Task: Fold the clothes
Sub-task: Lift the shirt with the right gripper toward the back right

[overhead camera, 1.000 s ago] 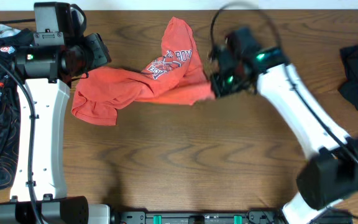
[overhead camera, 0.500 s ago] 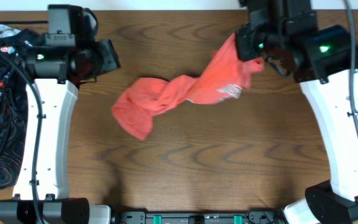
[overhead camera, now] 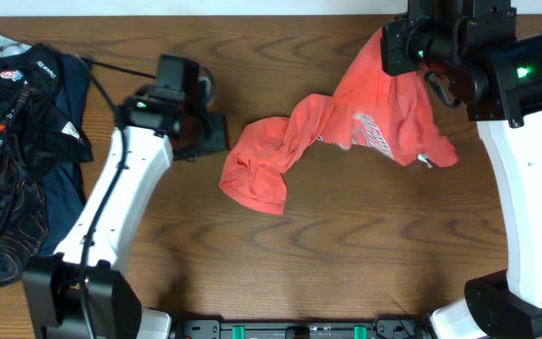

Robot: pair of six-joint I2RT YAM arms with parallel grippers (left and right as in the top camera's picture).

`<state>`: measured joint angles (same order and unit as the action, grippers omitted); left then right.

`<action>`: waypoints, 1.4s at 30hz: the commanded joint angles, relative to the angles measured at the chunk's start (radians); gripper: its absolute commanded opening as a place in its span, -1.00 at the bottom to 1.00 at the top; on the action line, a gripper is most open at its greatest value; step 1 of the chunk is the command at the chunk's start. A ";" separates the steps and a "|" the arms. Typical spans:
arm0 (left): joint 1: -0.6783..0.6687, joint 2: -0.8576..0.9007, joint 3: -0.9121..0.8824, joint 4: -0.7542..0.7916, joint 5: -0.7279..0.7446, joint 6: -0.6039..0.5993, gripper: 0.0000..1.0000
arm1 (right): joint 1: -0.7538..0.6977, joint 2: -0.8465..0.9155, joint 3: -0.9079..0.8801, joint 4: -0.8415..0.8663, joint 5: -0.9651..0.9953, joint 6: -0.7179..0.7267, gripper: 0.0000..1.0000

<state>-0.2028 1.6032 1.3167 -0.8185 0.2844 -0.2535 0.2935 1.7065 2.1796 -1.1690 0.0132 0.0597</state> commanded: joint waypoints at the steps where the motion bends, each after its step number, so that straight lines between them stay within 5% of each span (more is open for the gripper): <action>1: -0.023 0.000 -0.044 0.076 0.152 -0.006 0.05 | -0.028 -0.003 0.027 0.031 0.014 -0.008 -0.98; 24: -0.134 0.290 -0.100 0.354 0.211 -0.133 0.12 | -0.032 -0.003 0.059 0.177 0.005 -0.024 -0.98; 26: -0.134 0.300 -0.100 0.396 0.210 -0.149 -0.28 | -0.032 -0.003 0.059 0.172 0.005 -0.024 -0.98; 27: -0.133 0.304 -0.100 0.418 0.208 -0.150 -0.88 | -0.032 -0.003 0.059 0.170 0.005 -0.024 -0.98; 42: 0.183 0.304 0.112 0.509 0.058 -0.242 -0.88 | -0.034 -0.003 0.059 0.060 -0.002 -0.040 -0.98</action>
<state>-0.0906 1.9045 1.3647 -0.3092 0.4019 -0.4717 0.2703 1.7081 2.2112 -1.1015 0.0151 0.0406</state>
